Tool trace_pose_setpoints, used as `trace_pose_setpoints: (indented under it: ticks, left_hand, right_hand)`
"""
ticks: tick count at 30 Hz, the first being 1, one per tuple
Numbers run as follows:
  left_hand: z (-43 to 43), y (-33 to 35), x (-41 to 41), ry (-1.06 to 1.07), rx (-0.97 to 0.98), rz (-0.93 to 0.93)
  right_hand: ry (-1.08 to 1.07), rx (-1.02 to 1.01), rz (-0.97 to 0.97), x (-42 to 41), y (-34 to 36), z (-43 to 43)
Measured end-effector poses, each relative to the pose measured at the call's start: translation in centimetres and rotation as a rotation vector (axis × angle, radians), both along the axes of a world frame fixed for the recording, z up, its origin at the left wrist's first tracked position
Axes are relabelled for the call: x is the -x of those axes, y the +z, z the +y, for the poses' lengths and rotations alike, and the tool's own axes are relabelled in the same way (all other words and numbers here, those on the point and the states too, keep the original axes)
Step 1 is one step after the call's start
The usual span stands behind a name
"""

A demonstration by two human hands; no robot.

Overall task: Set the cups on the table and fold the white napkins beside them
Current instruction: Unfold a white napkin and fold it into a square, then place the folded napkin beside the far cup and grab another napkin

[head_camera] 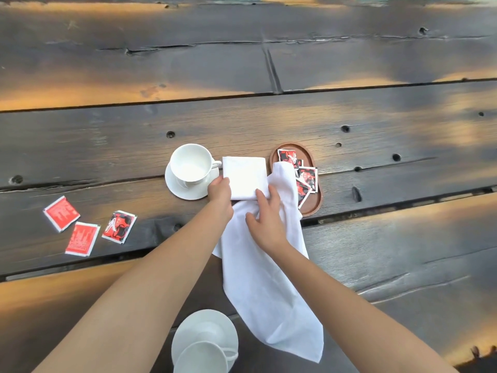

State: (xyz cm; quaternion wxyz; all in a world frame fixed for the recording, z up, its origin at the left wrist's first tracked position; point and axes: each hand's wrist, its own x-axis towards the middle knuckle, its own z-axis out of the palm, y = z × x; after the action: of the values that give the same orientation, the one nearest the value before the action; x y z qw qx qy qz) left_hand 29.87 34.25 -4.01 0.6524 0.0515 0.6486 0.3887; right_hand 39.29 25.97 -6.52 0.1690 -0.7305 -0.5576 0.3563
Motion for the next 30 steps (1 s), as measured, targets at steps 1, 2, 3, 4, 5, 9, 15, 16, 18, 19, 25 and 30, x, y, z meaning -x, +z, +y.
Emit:
trace_pose_setpoints:
  ticks: [1, 2, 3, 4, 5, 9, 15, 16, 18, 19, 25, 30]
  left_hand:
    - [-0.1, 0.1, -0.1, -0.007, -0.012, -0.013]
    - [-0.2, 0.0, 0.0, 0.002, -0.013, -0.025]
    - [-0.4, -0.1, 0.1, 0.026, 0.006, -0.036]
    - [-0.6, -0.3, 0.4, 0.056, 0.042, -0.044]
    - [-0.8, -0.4, 0.6, 0.082, 0.077, -0.049]
    - [-1.8, -0.3, 1.5, 0.068, 0.161, -0.092]
    - [-1.4, 0.3, 1.5, 0.116, 0.157, -0.166]
    - [-1.3, 0.5, 1.4, 0.129, 0.156, -0.172]
    - [-1.3, 0.7, 1.2, 0.141, 0.154, -0.174]
    - [-1.4, 0.7, 1.1, 0.143, 0.153, -0.173]
    - [-1.9, 0.9, 1.2, 0.137, 0.151, -0.155]
    - [-3.2, 0.8, 1.5, -0.026, 0.118, -0.04]
  right_hand:
    - [0.006, 0.012, -0.014, 0.1, 0.0, 0.1]
    - [0.009, 0.022, -0.023, 0.2, 0.1, 0.2]
    - [0.012, 0.029, -0.03, 0.2, 0.1, 0.3]
    - [0.017, 0.033, -0.038, 0.3, 0.1, 0.4]
    - [0.022, 0.037, -0.046, 0.3, 0.2, 0.5]
    - [0.056, 0.041, -0.036, 0.6, 0.3, 1.1]
    - [0.046, 0.062, -0.013, 1.0, 0.2, 2.9]
    - [0.041, 0.065, -0.005, 1.0, 0.2, 3.1]
    - [0.032, 0.072, 0.013, 0.9, 0.1, 3.4]
    - [0.031, 0.074, 0.021, 0.8, 0.0, 3.5]
    - [0.01, -0.203, 0.035, -0.1, 1.3, 2.3]
    - [-0.203, -0.326, -0.246, -2.3, 2.3, 2.4]
